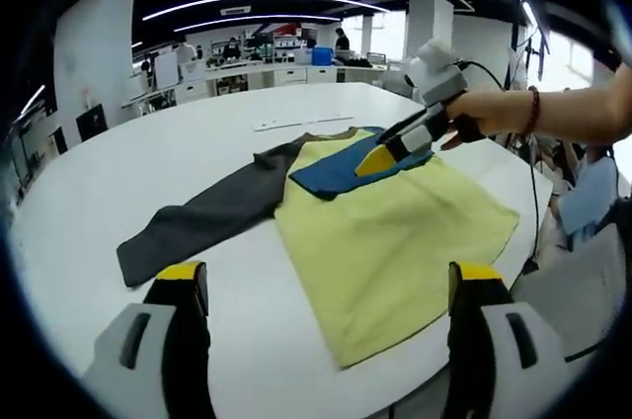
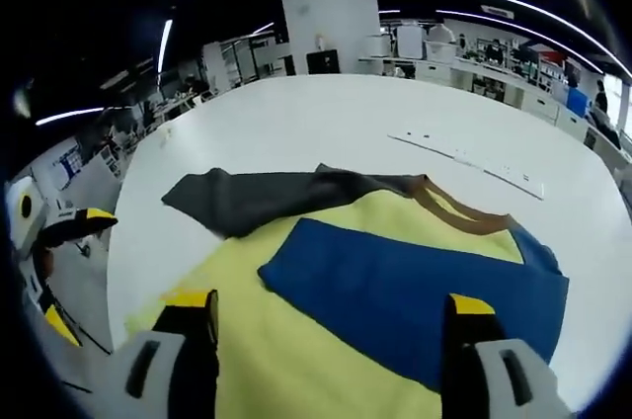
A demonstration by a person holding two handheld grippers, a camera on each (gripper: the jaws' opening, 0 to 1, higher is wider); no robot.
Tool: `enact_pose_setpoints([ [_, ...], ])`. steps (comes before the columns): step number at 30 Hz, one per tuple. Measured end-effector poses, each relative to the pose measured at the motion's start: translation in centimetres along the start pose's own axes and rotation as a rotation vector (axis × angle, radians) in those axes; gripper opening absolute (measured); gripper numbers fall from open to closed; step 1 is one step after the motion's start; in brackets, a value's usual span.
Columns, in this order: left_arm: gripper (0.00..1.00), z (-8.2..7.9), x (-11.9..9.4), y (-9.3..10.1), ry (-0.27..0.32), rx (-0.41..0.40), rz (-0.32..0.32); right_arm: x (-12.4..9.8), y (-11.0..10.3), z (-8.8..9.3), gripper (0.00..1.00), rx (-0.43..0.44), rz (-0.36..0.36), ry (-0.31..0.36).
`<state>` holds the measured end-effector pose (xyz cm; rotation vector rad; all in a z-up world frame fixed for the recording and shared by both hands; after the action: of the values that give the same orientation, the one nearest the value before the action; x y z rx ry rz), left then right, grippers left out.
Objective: Fold the garment on the visible template until the final outline fits inside the template.
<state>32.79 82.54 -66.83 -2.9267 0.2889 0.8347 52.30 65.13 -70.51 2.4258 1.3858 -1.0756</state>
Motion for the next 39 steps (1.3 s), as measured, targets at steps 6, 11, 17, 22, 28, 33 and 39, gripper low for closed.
enact_pose_setpoints([
  [6,0.99,-0.1,-0.2,0.0,0.002,0.001,-0.003,-2.0,2.3,0.9,0.9,0.002,0.06,0.011],
  [11,0.99,0.1,-0.3,-0.2,-0.006,0.001,-0.011,-4.0,4.7,2.3,0.87,0.016,0.104,0.006],
  [17,0.99,-0.1,-0.5,-0.3,0.008,0.013,-0.027,-7.0,7.6,3.6,0.76,0.013,0.209,0.02],
  [22,0.99,-0.2,-0.6,-0.5,0.014,0.01,-0.033,-8.6,9.1,4.9,0.66,0.069,0.229,0.022],
  [28,0.99,-0.4,-0.5,-0.7,0.024,0.009,-0.035,-9.7,10.5,6.6,0.62,0.149,0.262,0.016],
  [33,0.99,-0.3,-0.4,-0.8,0.024,0.012,-0.031,-10.2,11.3,7.6,0.54,0.14,0.289,-0.004],
  [39,0.99,-0.4,-0.4,-0.9,0.03,0.012,-0.03,-10.5,11.6,8.4,0.39,0.153,0.297,-0.008],
])
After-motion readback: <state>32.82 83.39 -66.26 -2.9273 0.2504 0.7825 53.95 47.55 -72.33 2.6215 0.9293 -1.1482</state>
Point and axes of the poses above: the point that each gripper's makers call its tool centre point, and the gripper's own axes: x roughly forward along the fingers, y roughly to its right, z roughly out of its underside, the point moved 4 cm from there along -x, roughly backward along the fingers, and after that the axes turned 7 degrees about -z, right-handed, at the moved point
